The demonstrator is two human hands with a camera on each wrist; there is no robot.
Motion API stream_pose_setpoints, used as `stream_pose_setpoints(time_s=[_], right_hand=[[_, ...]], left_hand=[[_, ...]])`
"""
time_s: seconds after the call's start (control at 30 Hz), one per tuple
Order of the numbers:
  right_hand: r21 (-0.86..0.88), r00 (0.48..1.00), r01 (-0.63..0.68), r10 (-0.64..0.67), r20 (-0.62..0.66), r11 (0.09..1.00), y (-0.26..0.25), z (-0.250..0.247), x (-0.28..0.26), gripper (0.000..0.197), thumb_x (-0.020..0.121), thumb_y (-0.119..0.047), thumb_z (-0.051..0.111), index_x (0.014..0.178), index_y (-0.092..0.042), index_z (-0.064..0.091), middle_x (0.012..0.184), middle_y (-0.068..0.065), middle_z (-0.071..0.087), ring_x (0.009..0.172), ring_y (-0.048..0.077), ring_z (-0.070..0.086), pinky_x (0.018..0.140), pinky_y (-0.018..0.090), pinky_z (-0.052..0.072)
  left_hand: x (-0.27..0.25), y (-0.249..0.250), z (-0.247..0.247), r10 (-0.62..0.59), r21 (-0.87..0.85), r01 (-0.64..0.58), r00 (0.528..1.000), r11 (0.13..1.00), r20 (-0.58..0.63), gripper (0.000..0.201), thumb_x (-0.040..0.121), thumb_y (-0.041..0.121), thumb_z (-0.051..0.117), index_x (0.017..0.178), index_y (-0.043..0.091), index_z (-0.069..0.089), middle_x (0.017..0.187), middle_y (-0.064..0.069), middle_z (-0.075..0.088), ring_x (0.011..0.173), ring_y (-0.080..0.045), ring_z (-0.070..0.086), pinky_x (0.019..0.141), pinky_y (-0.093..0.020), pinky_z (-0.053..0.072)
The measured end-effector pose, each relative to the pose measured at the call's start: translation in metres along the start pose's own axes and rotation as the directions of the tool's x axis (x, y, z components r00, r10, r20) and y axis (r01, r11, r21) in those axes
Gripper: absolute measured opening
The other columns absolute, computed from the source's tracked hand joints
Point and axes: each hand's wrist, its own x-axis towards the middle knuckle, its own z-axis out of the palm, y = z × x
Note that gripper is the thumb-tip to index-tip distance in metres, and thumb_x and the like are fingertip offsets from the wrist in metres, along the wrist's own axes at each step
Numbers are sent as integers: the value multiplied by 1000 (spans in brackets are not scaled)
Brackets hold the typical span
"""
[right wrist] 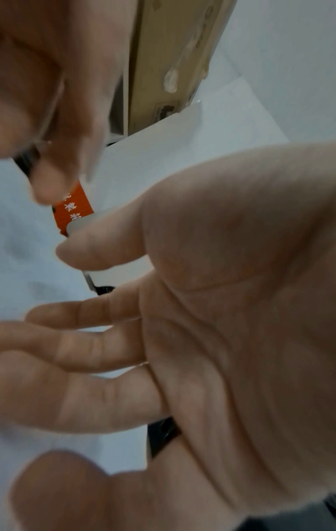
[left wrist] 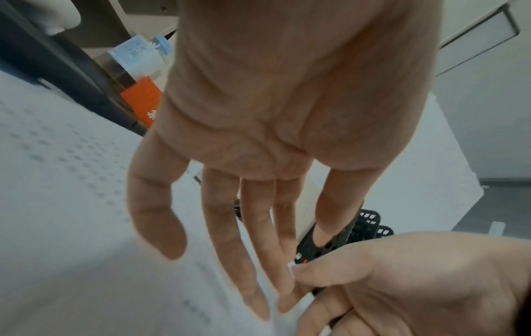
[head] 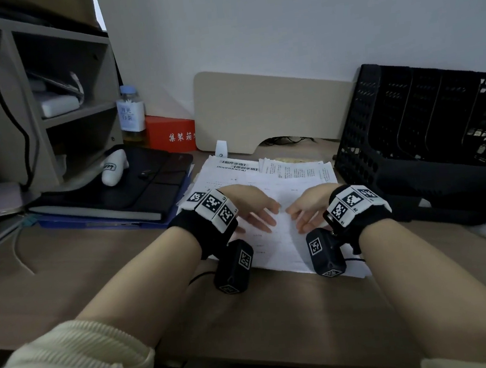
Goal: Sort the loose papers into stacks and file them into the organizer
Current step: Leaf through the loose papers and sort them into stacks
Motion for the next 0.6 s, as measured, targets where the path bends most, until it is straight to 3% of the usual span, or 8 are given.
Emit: stream_pose_setpoints(time_s=[0.07,0.1,0.23,0.43,0.6], right_hand=[[20,997,58,-57,-43,998,-7,-5,-5,30,100,-23,49,119,0,54,86,10,64,66,16,62,37,16,44],[20,994,89,-87,-67,996,-10,-9,-6,29,100,-21,50,118,0,56,85,9,65,63,14,63,37,15,43],[6,981,161,-160,-112,987,-24,-20,-2,19,99,-22,50,109,-10,59,81,0,66,68,10,62,61,25,42],[58,972,205,-197,-128,977,-49,-40,22,17,97,-28,50,86,-17,57,72,-5,63,67,9,61,65,25,39],[103,968,224,-209,-141,969,-68,-58,58,8,94,-20,53,88,-17,57,69,-7,61,55,5,64,60,23,39]], left_hand=[[-6,12,-5,71,-35,-72,997,997,-21,26,98,33,53,117,18,60,100,7,72,93,-12,69,77,-30,44],[-9,19,-8,105,-62,-107,994,992,-28,26,99,31,51,119,17,59,100,7,71,93,-12,68,79,-31,43],[-13,35,-22,197,-130,-211,974,969,-109,25,100,29,47,120,19,56,94,8,71,86,-9,67,85,-35,42],[11,42,-52,148,-209,-189,969,959,-197,28,98,33,48,121,20,57,103,7,70,85,-9,68,84,-34,43],[43,42,-84,82,-253,-164,949,953,-305,31,98,28,49,125,14,54,111,0,65,79,-11,65,83,-34,43]])
